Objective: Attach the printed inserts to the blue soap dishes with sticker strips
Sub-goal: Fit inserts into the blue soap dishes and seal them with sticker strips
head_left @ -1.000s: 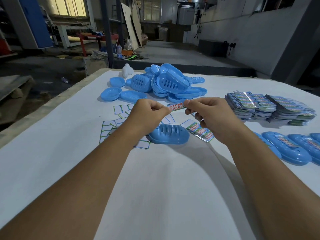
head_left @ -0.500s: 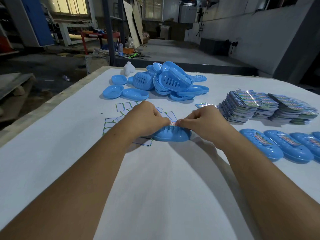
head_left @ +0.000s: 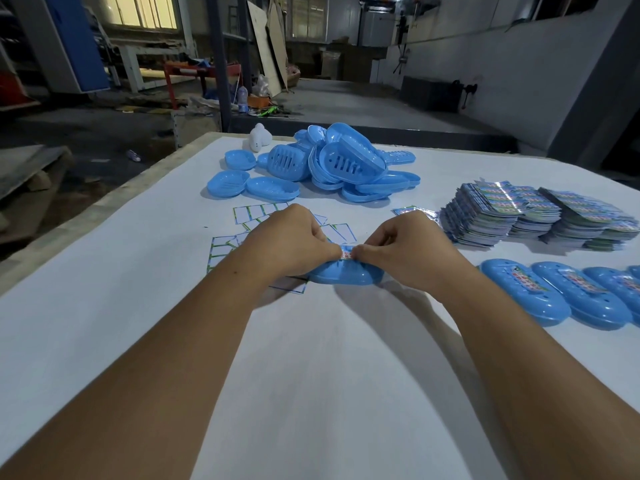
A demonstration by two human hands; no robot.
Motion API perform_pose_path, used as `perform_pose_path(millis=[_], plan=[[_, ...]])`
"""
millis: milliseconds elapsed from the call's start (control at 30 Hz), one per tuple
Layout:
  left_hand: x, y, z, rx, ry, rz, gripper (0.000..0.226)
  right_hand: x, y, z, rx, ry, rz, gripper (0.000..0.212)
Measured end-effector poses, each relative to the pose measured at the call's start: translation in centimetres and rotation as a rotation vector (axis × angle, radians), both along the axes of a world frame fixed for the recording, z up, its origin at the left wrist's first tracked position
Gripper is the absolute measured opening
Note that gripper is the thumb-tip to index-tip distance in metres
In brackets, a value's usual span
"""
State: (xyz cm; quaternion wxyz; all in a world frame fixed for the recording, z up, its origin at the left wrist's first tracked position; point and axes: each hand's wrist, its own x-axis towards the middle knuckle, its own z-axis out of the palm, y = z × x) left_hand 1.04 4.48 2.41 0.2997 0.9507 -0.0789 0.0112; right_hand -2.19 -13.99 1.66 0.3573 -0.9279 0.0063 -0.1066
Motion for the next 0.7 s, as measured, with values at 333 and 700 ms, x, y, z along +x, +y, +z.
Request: perform_pose_path(millis=[333,700], plan=[[-0.4,-0.1,0.3,0.060,-0.017,-0.011,0.028,0.2,0.1,-0.3,-0.059,-0.009,-0.031,0.022],[-0.8,-1.2,0.2,0.267,-0.187,0.038,0.030,-0.2,1.4,0.1,-0.350,-0.066,-0.164,0.033]])
